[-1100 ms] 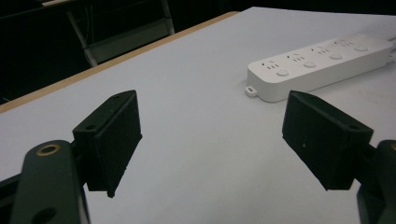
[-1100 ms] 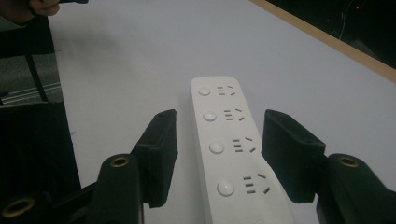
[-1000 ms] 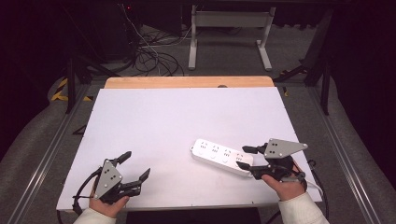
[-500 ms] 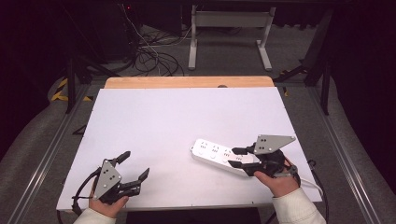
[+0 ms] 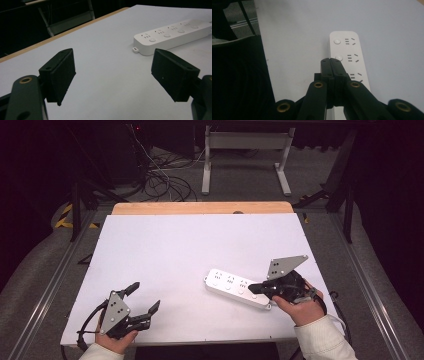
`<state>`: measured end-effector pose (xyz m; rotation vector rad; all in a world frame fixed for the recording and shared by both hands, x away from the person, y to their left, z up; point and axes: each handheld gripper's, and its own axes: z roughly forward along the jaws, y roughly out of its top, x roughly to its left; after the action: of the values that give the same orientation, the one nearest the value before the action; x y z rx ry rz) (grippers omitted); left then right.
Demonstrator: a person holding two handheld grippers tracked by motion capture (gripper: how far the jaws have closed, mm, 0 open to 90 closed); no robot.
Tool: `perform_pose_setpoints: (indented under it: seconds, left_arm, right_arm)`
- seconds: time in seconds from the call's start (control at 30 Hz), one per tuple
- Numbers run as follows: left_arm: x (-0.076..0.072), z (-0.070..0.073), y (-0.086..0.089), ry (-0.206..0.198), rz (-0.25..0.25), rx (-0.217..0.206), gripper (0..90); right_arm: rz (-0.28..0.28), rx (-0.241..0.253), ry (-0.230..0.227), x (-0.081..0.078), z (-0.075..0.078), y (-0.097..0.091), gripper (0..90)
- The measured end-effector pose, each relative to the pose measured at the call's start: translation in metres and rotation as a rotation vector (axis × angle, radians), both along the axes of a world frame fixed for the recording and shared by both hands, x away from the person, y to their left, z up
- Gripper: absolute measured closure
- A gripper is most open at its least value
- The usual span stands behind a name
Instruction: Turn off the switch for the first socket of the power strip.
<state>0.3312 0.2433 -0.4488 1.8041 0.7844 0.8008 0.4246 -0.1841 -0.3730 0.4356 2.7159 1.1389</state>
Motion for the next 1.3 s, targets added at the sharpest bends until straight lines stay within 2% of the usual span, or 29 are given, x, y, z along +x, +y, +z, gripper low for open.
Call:
perform_pose_setpoints:
  seconds: [0.17, 0.2, 0.23, 0.27, 0.33, 0.37, 0.47, 0.67, 0.87, 0.93, 1.0, 1.03, 1.07, 1.17, 1.3]
  left_arm:
    - [0.000, 0.000, 0.000, -0.002, 0.000, 0.004, 19.8]
    - [0.000, 0.000, 0.000, -0.002, 0.000, 0.004, 19.8]
    - [0.000, 0.000, 0.000, -0.002, 0.000, 0.004, 19.8]
    - [0.000, 0.000, 0.000, -0.002, 0.000, 0.005, 19.8]
    - [0.000, 0.000, 0.000, -0.002, 0.001, 0.004, 19.8]
    - [0.000, 0.000, 0.000, -0.002, 0.001, 0.004, 19.9]
    - [0.000, 0.000, 0.000, 0.000, 0.002, 0.005, 19.8]
    - [0.000, 0.000, 0.000, -0.002, 0.002, 0.006, 19.8]
    - [0.000, 0.000, 0.000, 0.000, 0.003, 0.010, 19.8]
    - [0.000, 0.000, 0.000, 0.000, 0.003, 0.010, 19.8]
    - [0.001, 0.000, 0.000, -0.004, 0.004, 0.018, 19.9]
    - [0.001, 0.000, 0.000, -0.006, 0.005, 0.019, 19.9]
    - [0.001, 0.000, 0.000, -0.005, 0.005, 0.019, 19.9]
    - [0.001, 0.000, 0.000, -0.001, 0.004, 0.017, 19.8]
    - [0.001, 0.000, 0.000, -0.001, 0.004, 0.017, 19.9]
  right_arm:
    - [-0.023, -0.031, 0.044, 0.005, 0.000, 0.002, 90.0]
    - [-0.033, -0.060, 0.062, 0.008, 0.000, 0.004, 90.0]
    - [-0.033, -0.060, 0.062, 0.008, 0.000, 0.004, 90.0]
    - [-0.044, -0.085, 0.076, 0.010, 0.000, 0.006, 90.0]
    - [-0.047, -0.093, 0.080, 0.011, 0.000, 0.007, 90.0]
    - [-0.051, -0.114, 0.089, 0.013, 0.000, 0.009, 90.0]
    - [-0.058, -0.134, 0.097, 0.014, 0.000, 0.011, 90.0]
    - [-0.069, -0.210, 0.116, 0.020, -0.003, 0.019, 90.0]
    - [-0.075, -0.234, 0.134, 0.023, -0.004, 0.021, 90.0]
    - [-0.081, -0.263, 0.143, 0.026, -0.007, 0.023, 90.0]
    - [-0.082, -0.268, 0.147, 0.026, -0.008, 0.023, 90.0]
    - [-0.079, -0.297, 0.150, 0.028, -0.010, 0.025, 90.0]
    - [-0.079, -0.297, 0.150, 0.028, -0.010, 0.025, 90.0]
    - [-0.074, -0.349, 0.165, 0.032, -0.015, 0.029, 90.0]
    - [-0.073, -0.385, 0.173, 0.035, -0.020, 0.032, 90.0]
